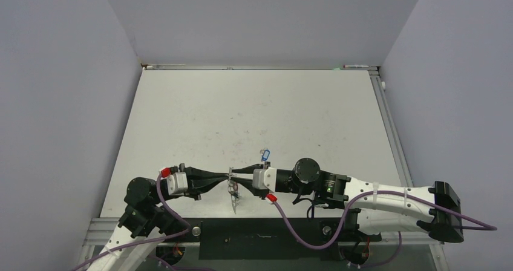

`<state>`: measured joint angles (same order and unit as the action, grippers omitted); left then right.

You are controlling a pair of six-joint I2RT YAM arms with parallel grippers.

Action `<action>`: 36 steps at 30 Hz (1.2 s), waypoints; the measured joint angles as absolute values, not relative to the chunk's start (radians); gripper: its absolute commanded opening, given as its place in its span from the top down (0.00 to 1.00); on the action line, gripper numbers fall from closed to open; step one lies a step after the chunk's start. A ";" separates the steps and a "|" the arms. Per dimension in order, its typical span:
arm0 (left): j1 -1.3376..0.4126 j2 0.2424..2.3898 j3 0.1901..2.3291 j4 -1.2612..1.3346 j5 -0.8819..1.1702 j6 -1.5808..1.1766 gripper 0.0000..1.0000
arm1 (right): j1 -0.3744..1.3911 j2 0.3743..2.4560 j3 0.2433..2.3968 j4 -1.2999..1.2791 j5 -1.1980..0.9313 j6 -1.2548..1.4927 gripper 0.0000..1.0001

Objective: Put the keys on the keyring

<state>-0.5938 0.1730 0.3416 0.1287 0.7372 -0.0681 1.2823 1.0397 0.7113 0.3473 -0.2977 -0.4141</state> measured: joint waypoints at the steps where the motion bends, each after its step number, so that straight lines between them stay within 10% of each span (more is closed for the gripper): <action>1: -0.594 0.173 0.341 0.133 0.739 -0.071 1.00 | 1.282 1.041 0.711 0.350 -0.298 -0.414 0.80; 23: -0.587 0.180 0.330 0.138 0.737 -0.075 1.00 | 1.277 1.080 0.715 0.366 -0.327 -0.414 0.95; 28: -0.584 0.176 0.326 0.141 0.711 -0.070 0.58 | 1.276 1.084 0.721 0.355 -0.307 -0.419 0.95; 36: -0.588 0.080 0.311 0.162 0.679 -0.067 0.40 | 1.285 1.070 0.722 0.235 -0.190 -0.477 0.95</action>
<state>-0.5880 0.0803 0.3107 0.1619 0.6788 -0.0666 1.2846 1.0698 0.7216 0.2352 -0.1898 -0.4774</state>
